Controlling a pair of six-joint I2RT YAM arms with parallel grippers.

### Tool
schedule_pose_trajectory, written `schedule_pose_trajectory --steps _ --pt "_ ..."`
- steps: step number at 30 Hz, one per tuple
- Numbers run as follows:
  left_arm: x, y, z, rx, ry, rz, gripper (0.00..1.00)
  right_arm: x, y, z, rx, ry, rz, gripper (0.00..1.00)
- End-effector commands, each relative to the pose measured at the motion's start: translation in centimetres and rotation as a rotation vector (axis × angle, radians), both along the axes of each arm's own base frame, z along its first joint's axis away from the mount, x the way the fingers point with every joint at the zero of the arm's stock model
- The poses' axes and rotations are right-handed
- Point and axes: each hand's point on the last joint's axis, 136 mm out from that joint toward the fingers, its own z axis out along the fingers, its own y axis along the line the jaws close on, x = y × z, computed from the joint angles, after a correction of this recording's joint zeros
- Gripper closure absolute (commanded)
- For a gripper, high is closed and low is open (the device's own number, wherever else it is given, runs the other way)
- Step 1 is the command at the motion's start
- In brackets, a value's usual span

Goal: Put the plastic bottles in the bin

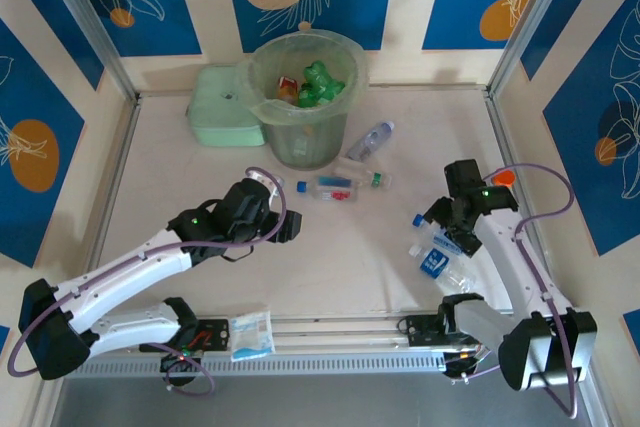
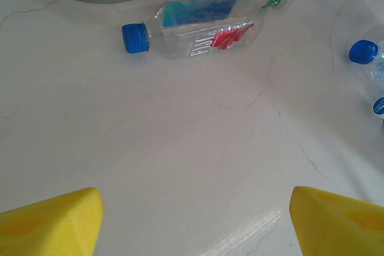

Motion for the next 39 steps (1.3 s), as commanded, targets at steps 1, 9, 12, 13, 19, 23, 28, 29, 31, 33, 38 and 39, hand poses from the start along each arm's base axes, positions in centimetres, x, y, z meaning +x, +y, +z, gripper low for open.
schedule_pose_trajectory --steps 1,9,12,13,19,23,28,29,31,33,38,39 --pt "-0.1 -0.3 0.8 -0.007 -0.016 -0.020 0.19 -1.0 1.4 -1.1 0.070 0.025 -0.016 0.15" --pt "0.0 -0.5 1.2 -0.016 -0.026 -0.022 0.19 -2.9 2.8 -3.3 0.062 0.121 0.033 0.15" --pt "0.0 -0.4 1.1 -0.010 -0.024 -0.023 0.19 -3.6 3.2 -4.0 0.050 0.149 0.054 0.15" --pt "0.0 -0.4 1.2 -0.011 -0.025 -0.022 0.19 -3.9 3.4 -4.2 0.048 0.160 0.061 0.15" --pt "0.0 -0.3 1.1 -0.007 -0.027 -0.021 0.19 -4.4 5.5 -5.2 0.067 0.177 0.117 0.16" --pt "0.2 -0.5 1.0 -0.002 -0.025 -0.023 0.19 -3.5 7.7 -5.1 0.104 0.149 0.165 0.16" --pt "0.3 -0.7 1.0 -0.003 -0.024 -0.023 0.19 -1.5 11.8 -4.2 0.131 0.110 0.272 0.16" --pt "0.3 -0.7 1.0 -0.002 -0.025 -0.022 0.19 -1.1 12.6 -3.9 0.133 0.101 0.297 0.16" --pt "0.3 -0.6 1.0 0.001 -0.024 -0.021 0.19 -0.4 13.8 -3.3 0.119 0.095 0.343 0.16" --pt "0.3 -0.5 1.0 0.004 -0.025 -0.019 0.19 0.1 13.6 -2.4 0.077 0.085 0.361 0.16" --pt "0.1 -0.3 0.8 0.011 -0.019 -0.021 0.18 0.8 10.0 0.0 -0.043 0.036 0.341 0.15" --pt "0.2 -0.3 0.7 0.014 -0.019 -0.020 0.18 0.7 8.7 0.2 -0.080 0.045 0.320 0.14"
